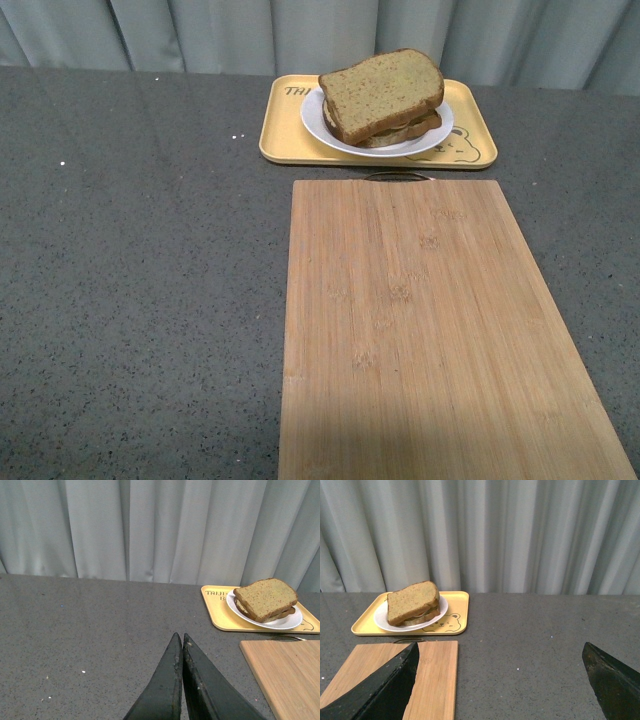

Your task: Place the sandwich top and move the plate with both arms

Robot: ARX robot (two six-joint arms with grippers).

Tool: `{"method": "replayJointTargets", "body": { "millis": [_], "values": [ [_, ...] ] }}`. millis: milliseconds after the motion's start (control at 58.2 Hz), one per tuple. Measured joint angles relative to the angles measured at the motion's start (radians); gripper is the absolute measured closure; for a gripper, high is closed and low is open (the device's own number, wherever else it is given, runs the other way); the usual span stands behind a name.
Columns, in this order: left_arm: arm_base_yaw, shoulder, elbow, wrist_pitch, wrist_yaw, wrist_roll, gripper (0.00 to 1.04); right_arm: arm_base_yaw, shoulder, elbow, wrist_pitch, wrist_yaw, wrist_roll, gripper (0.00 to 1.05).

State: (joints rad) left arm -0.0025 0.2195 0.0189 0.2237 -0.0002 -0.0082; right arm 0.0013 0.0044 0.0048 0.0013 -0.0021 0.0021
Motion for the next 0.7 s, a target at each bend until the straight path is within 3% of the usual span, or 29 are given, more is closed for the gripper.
{"method": "replayJointTargets", "body": {
  "millis": [223,309,498,705],
  "values": [
    [0.0,-0.046,0.0,-0.047,0.0,0.0,1.01,0.0,0.0,0.0,0.0,0.0,0.0,0.09],
    [0.0,-0.183,0.0,-0.211,0.0,0.0,1.01,0.0,0.0,0.0,0.0,0.0,0.0,0.09],
    [0.0,-0.214,0.0,-0.222,0.0,0.0,1.0,0.0,0.0,0.0,0.0,0.0,0.0,0.09],
    [0.0,-0.215,0.0,-0.222,0.0,0.0,0.63,0.0,0.0,0.0,0.0,0.0,0.0,0.09]
  ]
}}
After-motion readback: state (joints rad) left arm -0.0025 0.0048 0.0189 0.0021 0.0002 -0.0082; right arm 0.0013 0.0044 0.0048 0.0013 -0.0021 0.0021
